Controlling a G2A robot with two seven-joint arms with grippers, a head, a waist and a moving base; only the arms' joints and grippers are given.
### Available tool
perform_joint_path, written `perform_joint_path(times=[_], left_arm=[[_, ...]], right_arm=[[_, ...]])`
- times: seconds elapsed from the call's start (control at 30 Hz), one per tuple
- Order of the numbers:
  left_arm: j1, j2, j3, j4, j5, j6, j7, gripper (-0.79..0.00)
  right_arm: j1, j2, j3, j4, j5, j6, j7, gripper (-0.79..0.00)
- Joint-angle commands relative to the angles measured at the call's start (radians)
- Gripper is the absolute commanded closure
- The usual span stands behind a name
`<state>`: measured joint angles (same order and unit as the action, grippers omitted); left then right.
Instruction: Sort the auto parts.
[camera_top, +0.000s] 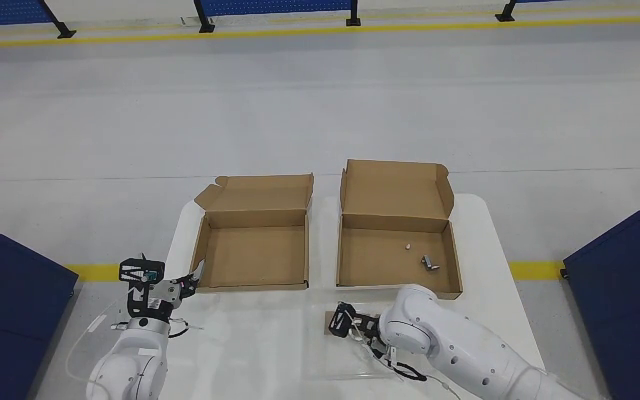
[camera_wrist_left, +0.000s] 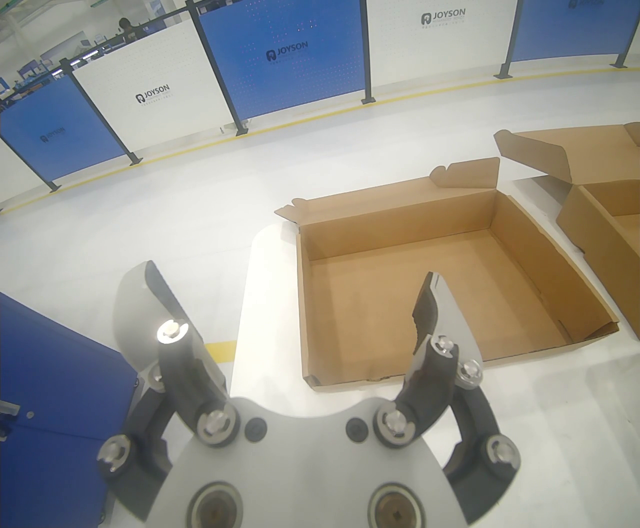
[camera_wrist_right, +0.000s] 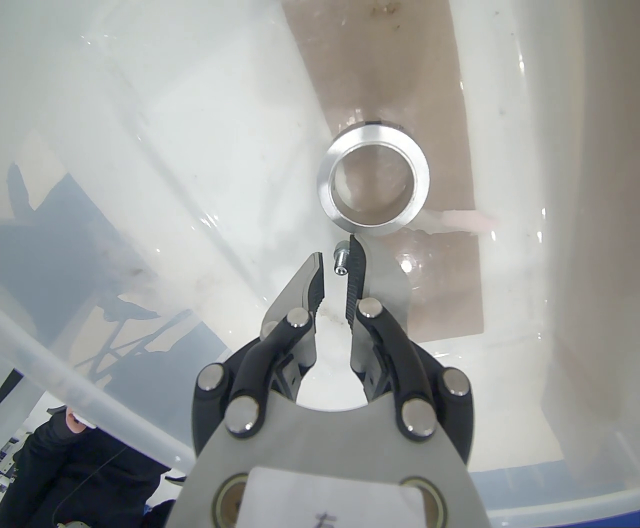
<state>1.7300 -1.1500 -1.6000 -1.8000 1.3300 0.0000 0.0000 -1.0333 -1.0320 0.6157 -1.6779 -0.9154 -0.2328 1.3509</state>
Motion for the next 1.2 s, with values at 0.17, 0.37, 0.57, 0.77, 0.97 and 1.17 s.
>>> perform_joint_path(times=[0.17,0.37,0.57,0.77,0.97,1.17], left_arm=[[0.000,0.000,0.000,0.000,0.000,0.000,0.000,-0.785],[0.000,0.000,0.000,0.000,0.000,0.000,0.000,-0.785],[0.000,0.000,0.000,0.000,0.000,0.000,0.000,-0.785],[0.000,0.000,0.000,0.000,0.000,0.000,0.000,-0.785],[0.000,0.000,0.000,0.000,0.000,0.000,0.000,-0.785],[0.000,0.000,0.000,0.000,0.000,0.000,0.000,-0.785]], right_arm=[[0.008,-0.007,0.000,0.005,-0.004,0.017,0.011,0.000],[-0.022,0.018,0.075,-0.072,0.026,0.016,0.053,0.000],[-0.070,0.045,0.144,-0.144,0.048,0.005,0.082,0.000],[-0.070,0.045,0.144,-0.144,0.048,0.005,0.082,0.000],[-0.070,0.045,0.144,-0.144,0.048,0.005,0.082,0.000],[-0.089,0.060,0.233,-0.133,0.182,-0.043,0.025,0.000]])
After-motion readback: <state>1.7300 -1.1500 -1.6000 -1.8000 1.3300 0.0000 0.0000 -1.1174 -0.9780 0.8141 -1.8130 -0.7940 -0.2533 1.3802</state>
